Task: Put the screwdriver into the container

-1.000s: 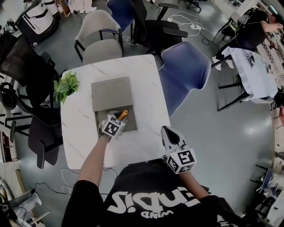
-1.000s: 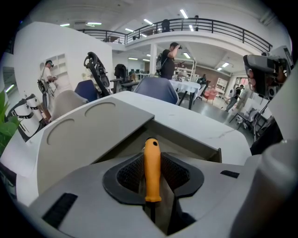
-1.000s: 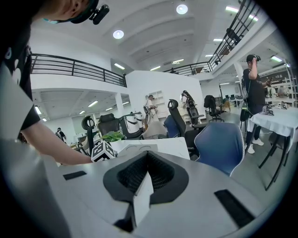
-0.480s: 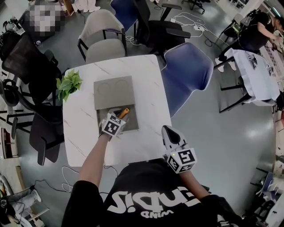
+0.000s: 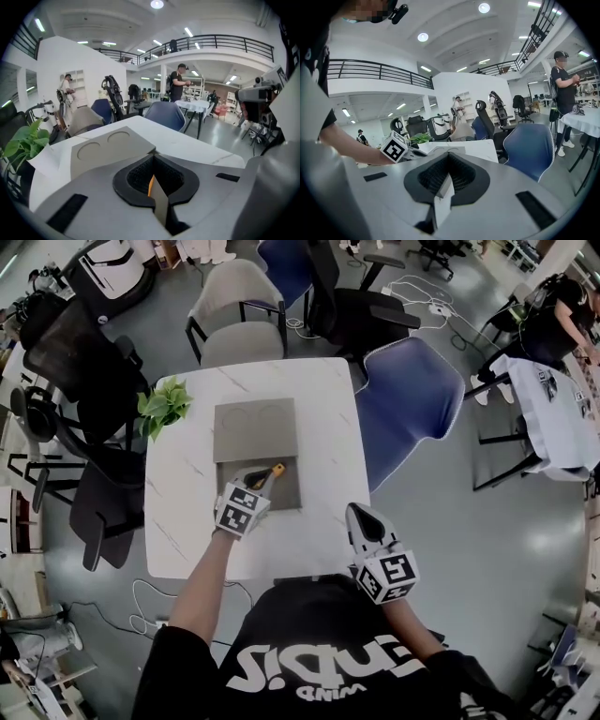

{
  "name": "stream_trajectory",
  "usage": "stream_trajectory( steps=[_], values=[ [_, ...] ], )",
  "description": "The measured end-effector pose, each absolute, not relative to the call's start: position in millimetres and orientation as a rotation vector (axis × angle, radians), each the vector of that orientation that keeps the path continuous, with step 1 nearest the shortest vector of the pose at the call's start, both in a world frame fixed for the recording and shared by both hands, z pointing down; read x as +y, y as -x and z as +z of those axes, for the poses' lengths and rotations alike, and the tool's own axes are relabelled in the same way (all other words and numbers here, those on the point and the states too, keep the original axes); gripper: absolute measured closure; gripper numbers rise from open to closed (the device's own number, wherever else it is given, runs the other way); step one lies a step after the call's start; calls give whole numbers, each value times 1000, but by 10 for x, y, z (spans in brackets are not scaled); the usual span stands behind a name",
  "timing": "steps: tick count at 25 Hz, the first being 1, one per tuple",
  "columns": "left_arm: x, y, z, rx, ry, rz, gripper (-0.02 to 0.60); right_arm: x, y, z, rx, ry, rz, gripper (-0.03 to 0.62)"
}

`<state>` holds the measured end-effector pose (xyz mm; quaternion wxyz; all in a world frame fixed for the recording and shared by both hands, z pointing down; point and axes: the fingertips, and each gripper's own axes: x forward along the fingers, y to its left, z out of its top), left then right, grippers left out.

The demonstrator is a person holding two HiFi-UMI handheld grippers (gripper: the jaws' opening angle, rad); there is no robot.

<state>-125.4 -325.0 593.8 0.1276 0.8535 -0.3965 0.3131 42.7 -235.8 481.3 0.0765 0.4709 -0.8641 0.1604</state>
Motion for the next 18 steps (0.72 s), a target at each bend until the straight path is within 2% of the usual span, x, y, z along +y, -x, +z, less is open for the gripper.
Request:
stream_trajectory(
  steps=[18],
  values=[
    [-2173, 1544, 4460, -1559, -2496, 266, 569, -2243, -129, 4616, -2718, -1218, 389, 582]
  ],
)
